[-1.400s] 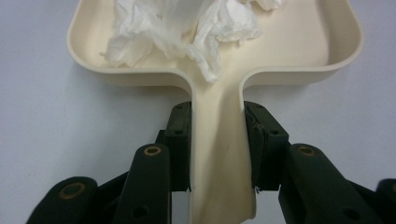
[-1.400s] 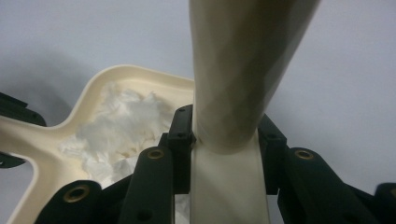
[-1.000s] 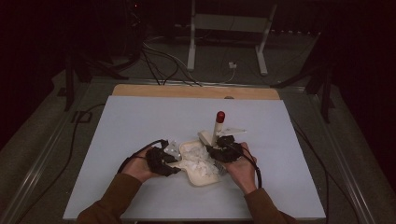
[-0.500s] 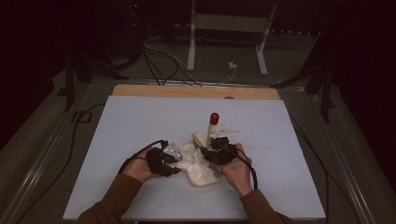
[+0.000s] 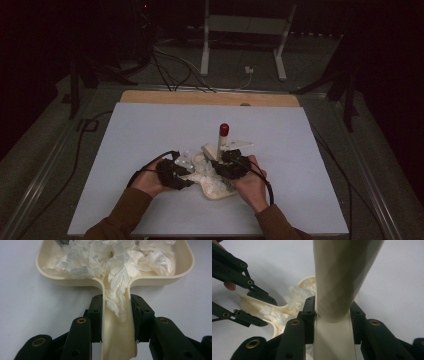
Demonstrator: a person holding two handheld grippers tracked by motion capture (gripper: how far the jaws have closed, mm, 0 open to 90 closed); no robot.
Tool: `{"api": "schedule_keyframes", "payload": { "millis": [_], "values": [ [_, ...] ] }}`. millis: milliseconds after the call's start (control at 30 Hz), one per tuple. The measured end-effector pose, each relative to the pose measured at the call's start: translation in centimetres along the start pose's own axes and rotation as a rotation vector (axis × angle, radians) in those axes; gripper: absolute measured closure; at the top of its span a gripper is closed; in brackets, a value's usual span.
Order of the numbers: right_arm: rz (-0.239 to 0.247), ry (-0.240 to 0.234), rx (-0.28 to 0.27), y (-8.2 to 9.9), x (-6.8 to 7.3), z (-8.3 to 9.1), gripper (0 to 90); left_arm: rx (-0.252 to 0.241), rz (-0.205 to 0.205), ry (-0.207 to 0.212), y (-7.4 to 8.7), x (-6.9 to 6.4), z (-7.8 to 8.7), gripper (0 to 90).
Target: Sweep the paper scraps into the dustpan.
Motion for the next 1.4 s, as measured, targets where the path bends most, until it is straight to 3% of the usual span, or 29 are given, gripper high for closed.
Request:
{"api": "schedule_keyframes", "payload": {
  "millis": [467,633,900,1167,1400],
  "values": [
    [0.070,0.023,0.005,0.2,1.7,-0.4,66.8,0.004,-0.001,-0.006,0.1,-0.1,-0.1,66.5],
    [0.090,0.059,0.001,-0.1,1.0,-0.2,66.8,-0.012,0.006,-0.007,0.3,-0.2,-0.3,66.5],
    [0.075,0.085,-0.020,-0.3,-0.8,0.4,66.8,-0.054,0.016,-0.024,0.8,-0.5,-0.7,66.5],
    [0.066,0.081,-0.063,-1.3,-0.9,1.6,66.8,-0.122,0.058,-0.061,0.7,-0.6,-1.0,66.6],
    [0.069,0.090,-0.082,-1.8,-1.3,2.4,66.8,-0.194,0.077,-0.089,0.7,-0.3,-0.3,66.7]
  ]
}}
Point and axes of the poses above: each handheld gripper's, and its own axes: z roughly backward along the jaws, y roughly out of its underside, x roughly to its left, the point moved 9 cm from there along -z, roughly forward along the jaws, and after that the axes turned 1 degree about -y, right-handed, at the moved point
